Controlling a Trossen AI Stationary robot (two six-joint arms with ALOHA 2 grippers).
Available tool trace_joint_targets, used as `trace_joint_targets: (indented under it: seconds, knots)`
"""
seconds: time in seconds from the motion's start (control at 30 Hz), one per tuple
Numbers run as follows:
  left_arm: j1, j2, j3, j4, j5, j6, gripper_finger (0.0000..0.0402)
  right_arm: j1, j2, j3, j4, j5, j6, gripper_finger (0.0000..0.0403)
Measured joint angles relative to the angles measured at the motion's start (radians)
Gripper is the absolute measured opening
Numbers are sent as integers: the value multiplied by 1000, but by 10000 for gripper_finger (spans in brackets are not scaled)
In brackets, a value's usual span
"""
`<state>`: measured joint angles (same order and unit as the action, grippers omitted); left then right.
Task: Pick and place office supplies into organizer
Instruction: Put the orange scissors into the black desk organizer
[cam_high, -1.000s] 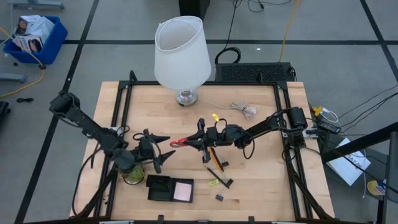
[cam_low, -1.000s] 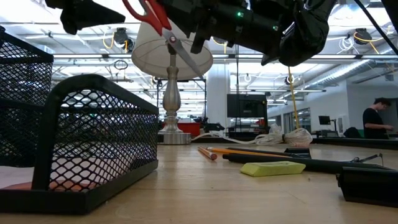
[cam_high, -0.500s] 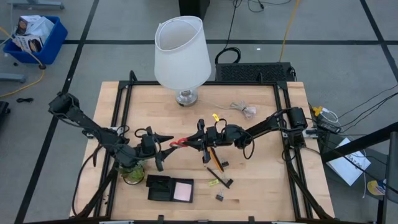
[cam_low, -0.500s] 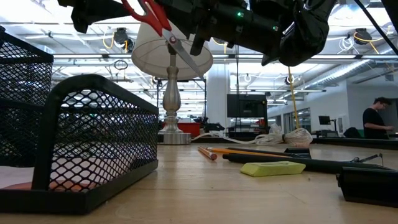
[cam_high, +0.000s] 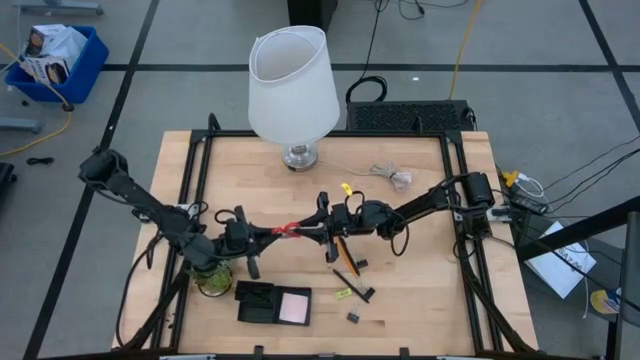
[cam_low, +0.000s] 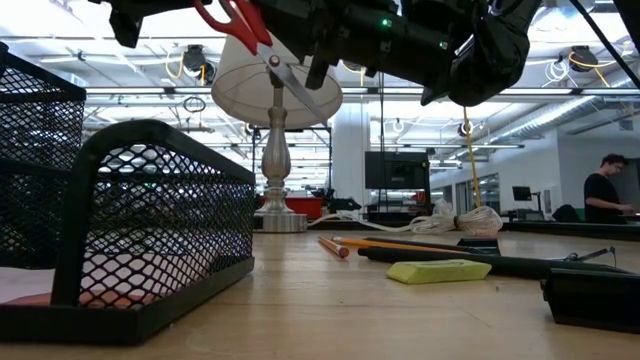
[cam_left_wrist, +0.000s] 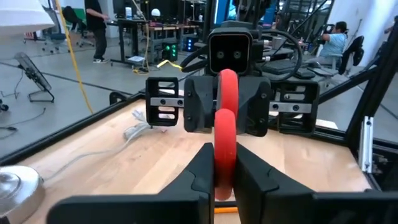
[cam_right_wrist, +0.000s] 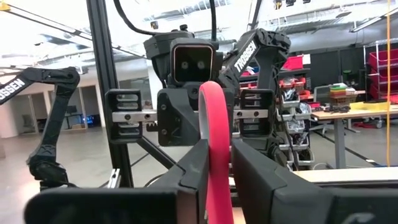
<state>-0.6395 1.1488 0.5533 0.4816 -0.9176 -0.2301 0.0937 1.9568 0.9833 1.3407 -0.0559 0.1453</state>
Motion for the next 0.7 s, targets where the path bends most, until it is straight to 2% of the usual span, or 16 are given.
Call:
trace_joint_targets:
  seconds: [0.13, 0.23, 0.53, 0.7]
  knots:
    - [-42, -23, 0, 1, -12, -15, 53, 0, -4, -2, -6, -1, 0, 78]
    - [-92, -51, 0, 0, -39, -14, 46, 0, -23, -35, -6, 2, -6, 85]
    - [-254, -162, 0, 1, -78, 0, 37, -3, -152, -226, -5, 6, -34, 94]
    - [-338, -229, 0, 1, -56, -13, 44, -7, -239, -316, 12, 28, -53, 95]
